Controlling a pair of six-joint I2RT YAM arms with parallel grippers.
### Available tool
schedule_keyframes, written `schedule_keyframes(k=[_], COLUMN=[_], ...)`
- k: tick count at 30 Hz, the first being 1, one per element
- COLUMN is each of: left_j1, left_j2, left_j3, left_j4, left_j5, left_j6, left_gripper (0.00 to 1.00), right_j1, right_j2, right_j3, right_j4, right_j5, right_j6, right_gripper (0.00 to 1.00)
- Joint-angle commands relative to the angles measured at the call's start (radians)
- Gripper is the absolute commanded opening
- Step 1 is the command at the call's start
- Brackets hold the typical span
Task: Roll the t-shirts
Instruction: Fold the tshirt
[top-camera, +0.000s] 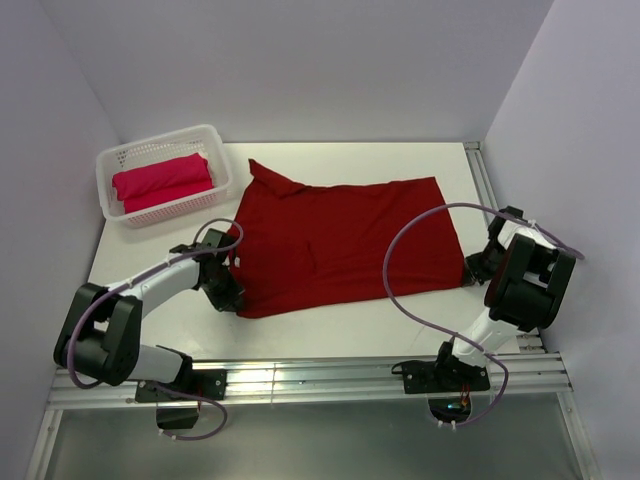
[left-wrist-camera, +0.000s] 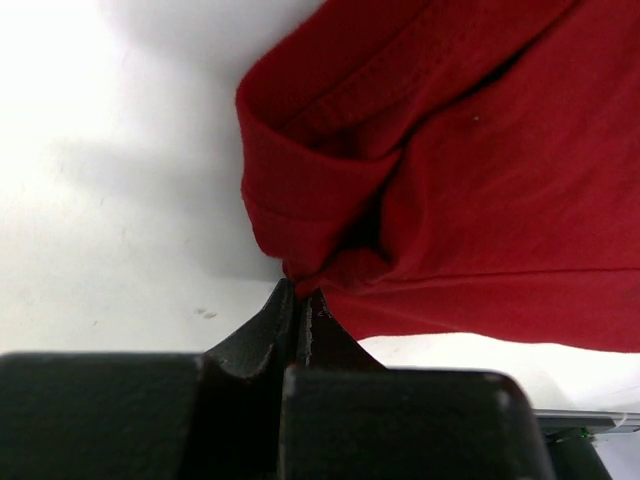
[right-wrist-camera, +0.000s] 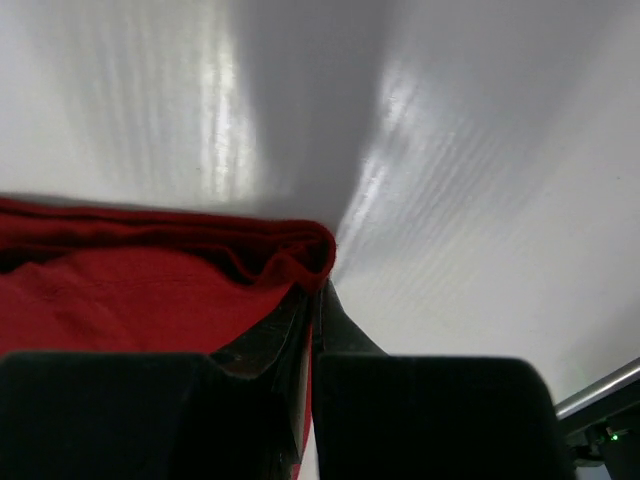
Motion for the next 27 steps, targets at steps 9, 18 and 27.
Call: schedule_keyframes(k=[9,18,27], left_j1=[-0.091,-0.102,-0.102], left_j2=[-0.139,-0.275,-0.207], left_j3=[-0.087,-0.004,0.433], left_j4=[-0.109,-0.273,-0.414], left_j5=[-0.062,-0.063,-0.169], left_j6=[-0.079,-0.084,-0.047], left_gripper=[0.02,0.89,0.92], right_j1=[-0.089,-0.125,-0.119], right_j2=[-0.199,-0.320,-0.418], right_j3=[-0.169,-0.140,0.092], right_j4=[-0.036,-0.123,-0.217], right_j5=[0.157,0.160,0.029], right_j6=[-0.057,-0.065,-0.028], right_gripper=[0.00,0.68,0.65])
